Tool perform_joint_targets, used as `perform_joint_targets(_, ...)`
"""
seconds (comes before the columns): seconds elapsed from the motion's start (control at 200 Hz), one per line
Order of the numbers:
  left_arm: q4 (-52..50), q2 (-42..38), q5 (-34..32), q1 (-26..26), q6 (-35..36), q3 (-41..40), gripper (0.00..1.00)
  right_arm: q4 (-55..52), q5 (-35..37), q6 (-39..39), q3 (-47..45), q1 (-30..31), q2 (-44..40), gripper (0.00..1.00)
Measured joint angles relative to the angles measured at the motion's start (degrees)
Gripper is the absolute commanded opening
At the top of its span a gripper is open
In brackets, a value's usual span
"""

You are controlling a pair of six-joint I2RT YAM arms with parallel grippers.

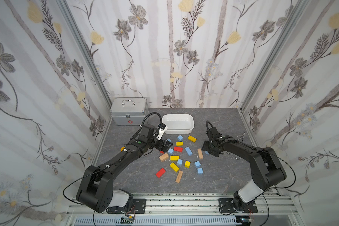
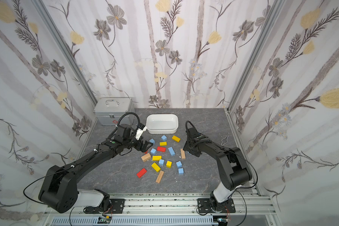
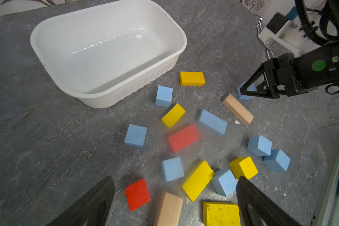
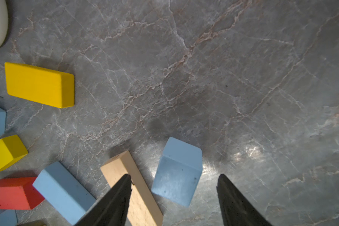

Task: Pick out the blue building blocks
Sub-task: Pick up the building block from the center of the board.

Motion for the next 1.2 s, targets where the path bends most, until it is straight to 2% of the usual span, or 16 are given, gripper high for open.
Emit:
perform_joint_targets(0.195, 0.02, 0.24, -0.31, 0.0, 0.13, 0.07, 1.0, 0.0, 0.46, 0.02, 0.0, 0.0, 0.9, 0.61)
perform_joint_targets(0.66, -0.04, 0.35, -1.31, 0.0, 0.83, 0.22, 1.0, -0.02, 3.45, -0.04, 0.68, -0.24, 2.01, 0.53)
perform_joint_targets(1.199, -0.24, 0.48, -1.49, 0.0, 1.25, 0.39, 1.0, 0.0, 3.52, -0.04, 0.74, -0.44, 2.47, 0.43)
